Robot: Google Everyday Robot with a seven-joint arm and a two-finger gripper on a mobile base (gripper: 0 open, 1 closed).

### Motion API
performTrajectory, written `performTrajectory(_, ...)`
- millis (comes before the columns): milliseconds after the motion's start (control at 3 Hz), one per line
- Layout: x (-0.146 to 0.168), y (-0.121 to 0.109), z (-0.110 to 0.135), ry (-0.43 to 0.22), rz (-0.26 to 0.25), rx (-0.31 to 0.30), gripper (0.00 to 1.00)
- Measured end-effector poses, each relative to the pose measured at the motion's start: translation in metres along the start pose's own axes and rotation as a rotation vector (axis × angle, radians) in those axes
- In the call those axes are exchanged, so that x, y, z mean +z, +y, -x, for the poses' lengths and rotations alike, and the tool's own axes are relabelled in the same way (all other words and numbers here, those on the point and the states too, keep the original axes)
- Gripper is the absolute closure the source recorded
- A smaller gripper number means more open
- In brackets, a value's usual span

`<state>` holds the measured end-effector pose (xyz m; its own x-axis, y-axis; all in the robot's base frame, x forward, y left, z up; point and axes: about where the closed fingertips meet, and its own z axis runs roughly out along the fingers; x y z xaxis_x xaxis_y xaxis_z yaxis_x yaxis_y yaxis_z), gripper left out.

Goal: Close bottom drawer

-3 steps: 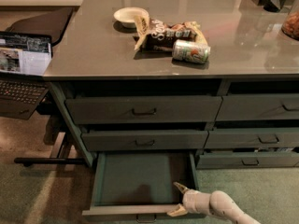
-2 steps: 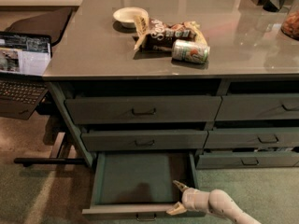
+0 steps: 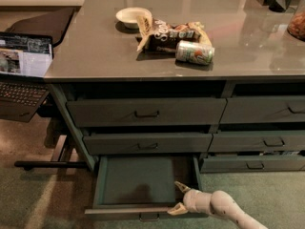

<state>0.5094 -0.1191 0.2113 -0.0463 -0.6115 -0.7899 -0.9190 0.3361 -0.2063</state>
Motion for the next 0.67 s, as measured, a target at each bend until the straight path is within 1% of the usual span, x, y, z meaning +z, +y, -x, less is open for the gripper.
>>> performTrajectory(333, 0.0041, -0.0066, 0.007, -0.013, -0.008, -0.008, 0.22)
performTrajectory(667, 0.0109, -0.0152, 0.0148, -0.022, -0.011, -0.015, 0.29)
